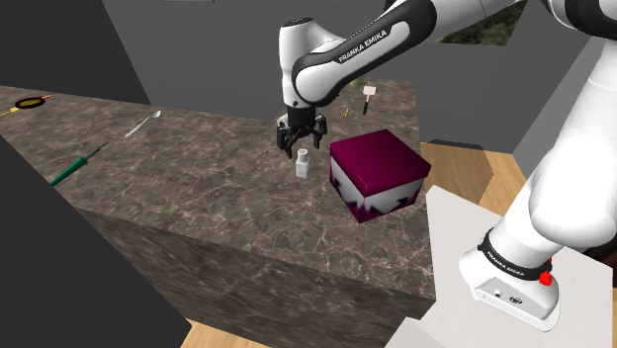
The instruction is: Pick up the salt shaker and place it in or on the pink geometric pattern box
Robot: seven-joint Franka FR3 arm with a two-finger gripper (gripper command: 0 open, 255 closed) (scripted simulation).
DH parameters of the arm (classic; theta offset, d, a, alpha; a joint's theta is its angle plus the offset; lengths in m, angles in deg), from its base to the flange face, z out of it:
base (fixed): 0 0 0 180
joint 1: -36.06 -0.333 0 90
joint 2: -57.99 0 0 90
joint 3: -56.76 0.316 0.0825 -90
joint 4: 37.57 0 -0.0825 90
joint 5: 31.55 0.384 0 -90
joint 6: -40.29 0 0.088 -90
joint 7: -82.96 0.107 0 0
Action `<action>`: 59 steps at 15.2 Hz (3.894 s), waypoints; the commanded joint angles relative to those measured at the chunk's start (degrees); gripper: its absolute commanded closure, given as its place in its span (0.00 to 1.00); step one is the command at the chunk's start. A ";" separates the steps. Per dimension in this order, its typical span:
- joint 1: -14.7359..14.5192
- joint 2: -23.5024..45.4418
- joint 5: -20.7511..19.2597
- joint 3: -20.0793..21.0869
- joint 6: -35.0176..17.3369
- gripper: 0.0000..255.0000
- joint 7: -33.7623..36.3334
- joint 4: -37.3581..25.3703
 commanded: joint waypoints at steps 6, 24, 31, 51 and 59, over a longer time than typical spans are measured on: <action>-0.03 0.53 -0.18 -0.03 -1.08 0.00 0.14 0.53; 0.08 -1.55 0.51 0.08 3.18 1.00 -0.37 -1.71; 0.16 -3.47 1.11 0.13 8.22 1.00 -0.84 -4.89; 0.21 -5.75 1.82 0.17 23.18 1.00 -1.49 -17.64; 0.12 -5.19 1.71 0.24 29.50 1.00 -1.49 -24.50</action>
